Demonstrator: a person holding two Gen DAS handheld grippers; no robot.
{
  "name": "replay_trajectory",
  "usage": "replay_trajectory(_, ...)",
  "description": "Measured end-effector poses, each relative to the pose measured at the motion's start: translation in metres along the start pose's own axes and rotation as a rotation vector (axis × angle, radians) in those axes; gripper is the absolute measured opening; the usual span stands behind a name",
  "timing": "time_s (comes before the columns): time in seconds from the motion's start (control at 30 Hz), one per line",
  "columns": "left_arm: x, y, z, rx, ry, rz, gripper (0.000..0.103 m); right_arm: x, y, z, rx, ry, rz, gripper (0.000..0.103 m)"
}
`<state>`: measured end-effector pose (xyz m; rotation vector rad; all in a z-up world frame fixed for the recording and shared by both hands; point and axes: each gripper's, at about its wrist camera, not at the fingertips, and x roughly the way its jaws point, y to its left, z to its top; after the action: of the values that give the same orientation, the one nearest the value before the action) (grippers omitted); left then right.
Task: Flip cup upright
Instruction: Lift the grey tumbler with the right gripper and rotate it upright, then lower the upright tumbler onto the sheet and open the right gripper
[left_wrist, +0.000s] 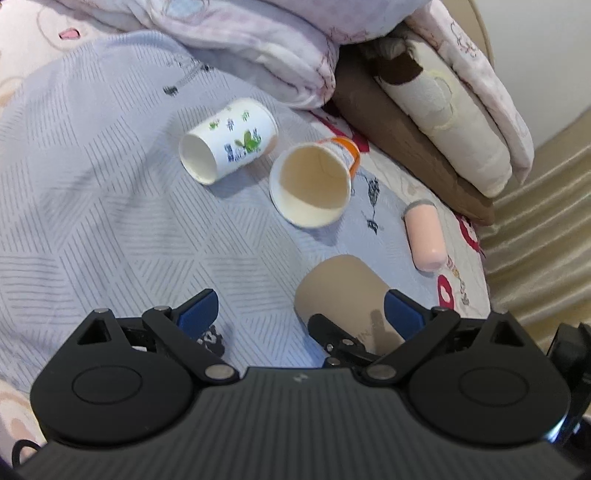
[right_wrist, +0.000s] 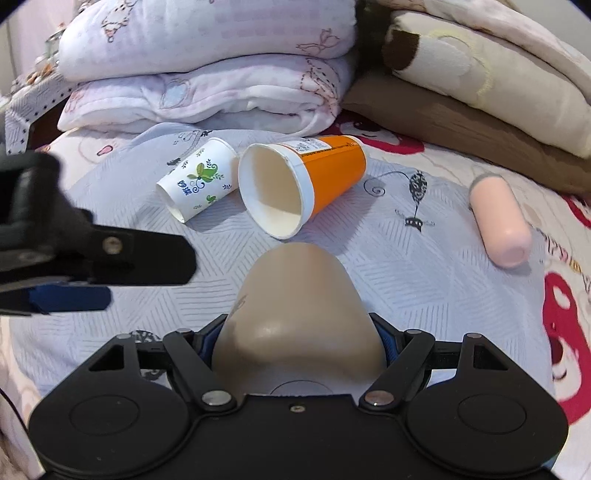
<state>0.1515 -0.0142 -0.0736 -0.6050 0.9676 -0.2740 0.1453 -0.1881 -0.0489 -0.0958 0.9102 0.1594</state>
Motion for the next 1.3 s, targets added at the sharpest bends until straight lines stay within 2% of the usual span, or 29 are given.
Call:
replay_trajectory(0.17,0.012,0.006,-0.002,-0.05,0.083,-0.058,0.094,-0.002,-0.004,-0.008,0.089,0.014,0.013,0.082)
replay_trajectory(0.3,0.022,0.002,-0.005,-0.017,0.147,-0.094,0.09,-0.003,-0.006,-0.012,0.115,0.033,0.022,0.082)
replay_trajectory(0.4,0.034,0.001,-0.005,-0.033,0.193,-0.128,0.079,0.001,-0.01,-0.016,0.142,0.072,0.04,0.082)
replay_trajectory(0.47,0.041,0.001,-0.007,-0.046,0.22,-0.143,0.072,0.009,-0.011,-0.021,0.154,0.128,0.054,0.081)
replay_trajectory(0.53,0.046,0.001,-0.009,-0.06,0.245,-0.166,0.06,0.009,-0.011,-0.024,0.148,0.121,0.058,0.081)
replay_trajectory(0.67,0.049,0.0,-0.01,-0.042,0.251,-0.17,0.057,0.009,-0.015,-0.023,0.142,0.141,0.077,0.082)
replay_trajectory(0.7,0.05,0.0,-0.009,-0.05,0.254,-0.185,0.051,0.01,-0.016,-0.021,0.135,0.154,0.09,0.082)
replay_trajectory(0.83,0.055,0.004,-0.005,-0.074,0.265,-0.2,0.053,0.007,-0.032,-0.013,0.099,0.219,0.189,0.086)
replay_trajectory(0.93,0.064,0.005,-0.005,-0.078,0.293,-0.208,0.062,0.01,-0.045,-0.006,0.071,0.255,0.247,0.085)
replay_trajectory(1.03,0.07,0.003,-0.005,-0.065,0.296,-0.21,0.066,0.017,-0.05,-0.004,0.055,0.274,0.289,0.083)
replay_trajectory(1.2,0.072,-0.012,-0.002,-0.002,0.256,-0.189,0.067,0.017,-0.048,-0.007,0.042,0.234,0.288,0.083)
replay_trajectory(1.3,0.059,-0.021,-0.001,0.066,0.177,-0.181,0.066,0.013,-0.049,-0.007,0.026,0.18,0.285,0.082)
